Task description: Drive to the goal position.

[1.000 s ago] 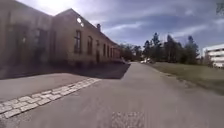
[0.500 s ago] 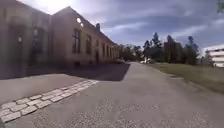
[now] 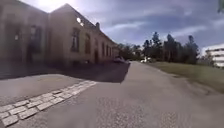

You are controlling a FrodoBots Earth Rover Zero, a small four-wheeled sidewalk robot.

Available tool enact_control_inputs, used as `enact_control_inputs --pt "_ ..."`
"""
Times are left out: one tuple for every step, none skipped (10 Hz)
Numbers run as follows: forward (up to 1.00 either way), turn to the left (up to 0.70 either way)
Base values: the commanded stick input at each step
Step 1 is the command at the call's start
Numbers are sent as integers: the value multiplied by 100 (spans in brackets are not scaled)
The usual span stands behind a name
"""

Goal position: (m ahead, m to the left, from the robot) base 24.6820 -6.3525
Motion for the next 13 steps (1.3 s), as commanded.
enact_control_inputs --pt "70 6" --pt "70 6" --pt "70 6" --pt "70 6" --pt "70 6" --pt "70 6" --pt "70 6" --pt "70 6" --pt "70 6" --pt "70 6" --pt "70 6" --pt "70 6" --pt "70 6"
